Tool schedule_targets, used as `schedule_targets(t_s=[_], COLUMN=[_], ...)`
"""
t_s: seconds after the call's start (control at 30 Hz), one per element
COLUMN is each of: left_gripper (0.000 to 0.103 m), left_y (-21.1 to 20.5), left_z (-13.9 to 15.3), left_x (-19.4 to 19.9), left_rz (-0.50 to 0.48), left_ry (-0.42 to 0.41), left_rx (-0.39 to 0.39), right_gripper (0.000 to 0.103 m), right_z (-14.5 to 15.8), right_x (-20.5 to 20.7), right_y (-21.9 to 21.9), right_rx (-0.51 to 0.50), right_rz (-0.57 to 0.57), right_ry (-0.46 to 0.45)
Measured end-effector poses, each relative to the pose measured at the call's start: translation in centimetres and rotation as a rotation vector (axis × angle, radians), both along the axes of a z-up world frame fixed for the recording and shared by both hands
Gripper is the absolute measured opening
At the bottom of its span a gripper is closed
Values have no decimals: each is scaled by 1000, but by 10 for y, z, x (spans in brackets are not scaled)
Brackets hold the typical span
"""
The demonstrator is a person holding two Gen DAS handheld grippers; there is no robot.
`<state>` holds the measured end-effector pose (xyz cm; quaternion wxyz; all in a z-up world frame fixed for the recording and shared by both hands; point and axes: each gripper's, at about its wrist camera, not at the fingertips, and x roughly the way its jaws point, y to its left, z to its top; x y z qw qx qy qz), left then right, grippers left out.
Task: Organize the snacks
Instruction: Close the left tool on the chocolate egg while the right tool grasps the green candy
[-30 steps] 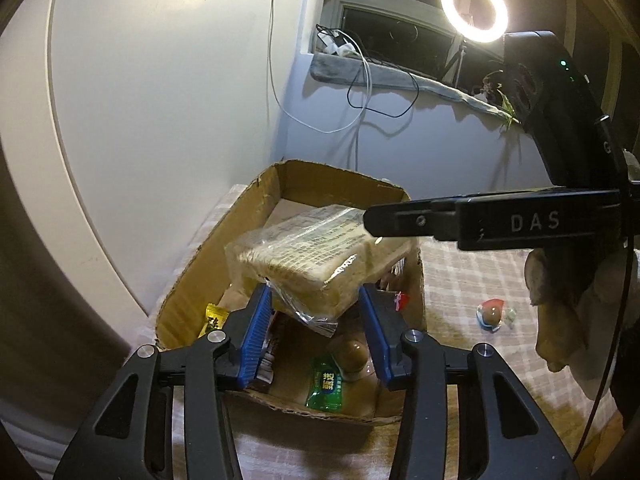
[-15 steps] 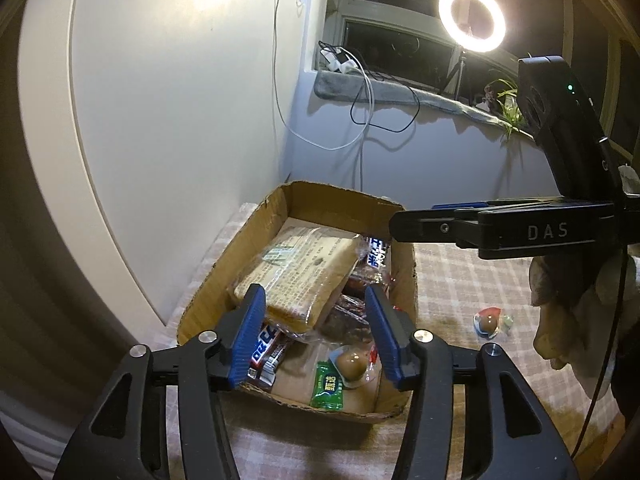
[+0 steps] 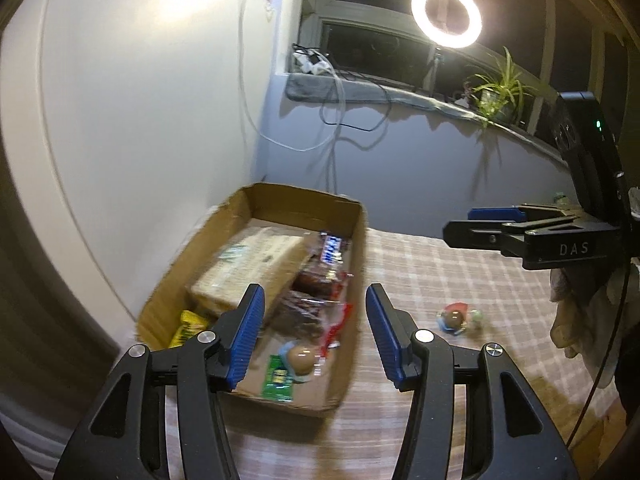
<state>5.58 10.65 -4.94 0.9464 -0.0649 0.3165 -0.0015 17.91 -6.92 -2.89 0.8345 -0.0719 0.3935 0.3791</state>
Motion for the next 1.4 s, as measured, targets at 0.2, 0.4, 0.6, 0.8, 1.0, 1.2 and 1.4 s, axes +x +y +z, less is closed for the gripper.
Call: schedule_targets(t_s=[0.2, 0.4, 0.6, 0.8, 1.0, 1.2, 1.4], left_gripper=[52, 52, 52, 40, 35, 30, 27], left_y=[-32, -63, -92, -116, -134, -142, -147], left_z=[-4, -14, -32, -51, -64, -73, -82], left_x=[6, 16, 31, 50, 65, 79, 89], left_rz=[-76, -149, -214, -278, -318, -328, -343], left_ry=[9, 41, 93, 158, 197, 219, 236], left_rx=[-7, -10, -10, -6, 5, 24, 38], right_gripper=[83, 83, 80, 57, 51, 46, 45], right_z=[-15, -35, -59, -83, -97, -102, -108], right_x=[7, 12, 7, -2, -6, -3, -3], right_y=[-51, -88, -104, -96, -87, -86, -81], right_rx=[-25, -33, -59, -127, -162, -181, -208], right_rz=[-77, -126, -111, -39, 6, 10, 16], right_ry=[23, 47, 59, 73, 78, 75, 63])
